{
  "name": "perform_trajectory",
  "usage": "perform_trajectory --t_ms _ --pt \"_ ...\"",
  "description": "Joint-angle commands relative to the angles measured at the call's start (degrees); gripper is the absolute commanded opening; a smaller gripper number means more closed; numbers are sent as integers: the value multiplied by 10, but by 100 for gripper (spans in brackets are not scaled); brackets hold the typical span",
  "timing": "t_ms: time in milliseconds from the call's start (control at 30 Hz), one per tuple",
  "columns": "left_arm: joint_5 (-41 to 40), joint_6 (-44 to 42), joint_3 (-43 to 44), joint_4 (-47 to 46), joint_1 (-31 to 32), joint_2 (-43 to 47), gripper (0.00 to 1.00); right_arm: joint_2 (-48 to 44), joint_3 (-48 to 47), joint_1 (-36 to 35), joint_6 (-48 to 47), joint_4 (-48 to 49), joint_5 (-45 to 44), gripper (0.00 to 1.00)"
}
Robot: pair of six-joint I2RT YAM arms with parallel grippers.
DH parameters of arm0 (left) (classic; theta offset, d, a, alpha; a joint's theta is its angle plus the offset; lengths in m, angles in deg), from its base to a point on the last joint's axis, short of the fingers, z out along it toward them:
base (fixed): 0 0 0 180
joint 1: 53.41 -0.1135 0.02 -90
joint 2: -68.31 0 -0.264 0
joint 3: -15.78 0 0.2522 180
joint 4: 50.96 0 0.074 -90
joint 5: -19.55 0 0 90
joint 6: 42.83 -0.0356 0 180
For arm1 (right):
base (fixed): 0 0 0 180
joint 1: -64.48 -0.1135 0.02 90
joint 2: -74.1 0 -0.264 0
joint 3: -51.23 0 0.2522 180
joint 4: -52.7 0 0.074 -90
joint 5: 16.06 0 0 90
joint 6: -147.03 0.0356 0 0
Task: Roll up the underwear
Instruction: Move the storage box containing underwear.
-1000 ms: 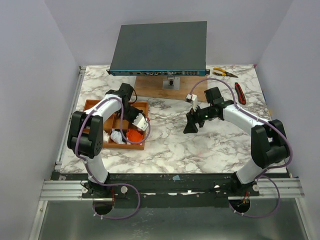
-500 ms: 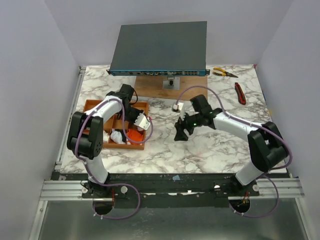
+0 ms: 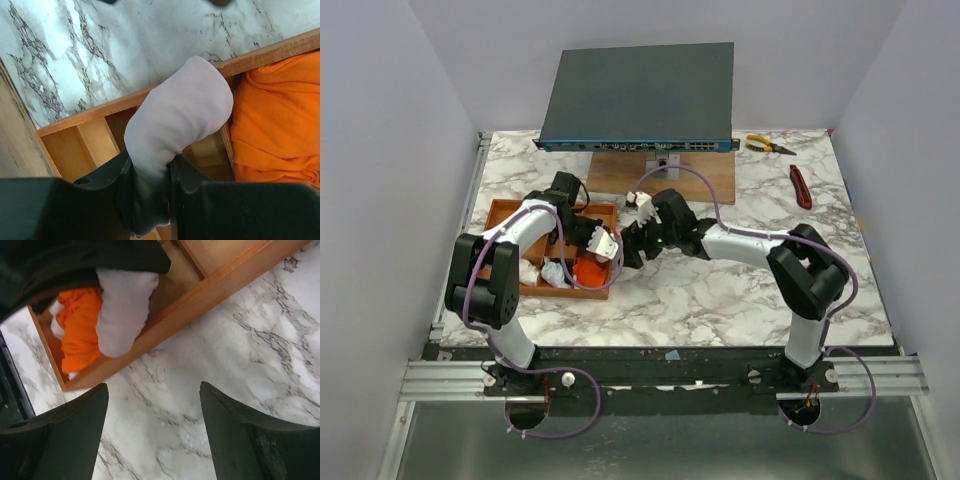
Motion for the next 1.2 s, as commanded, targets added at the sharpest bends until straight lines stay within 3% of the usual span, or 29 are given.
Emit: perform_trajectory --t_ms 0,267,600,867,1167 --pt "57 13 -19 -9 -1 23 0 39 -39 -18 123 38 -31 77" --pt "57 22 -19 -16 -1 21 0 70 -51 -34 168 44 -16 77" --pt "62 21 -8 -3 -1 16 0 113 -83 -58 179 13 -59 75" --pt "63 22 -9 -1 -1 20 0 127 -98 -58 177 -16 -136 70" --pt "63 18 -12 3 -1 21 0 136 -73 -58 190 -12 -137 61"
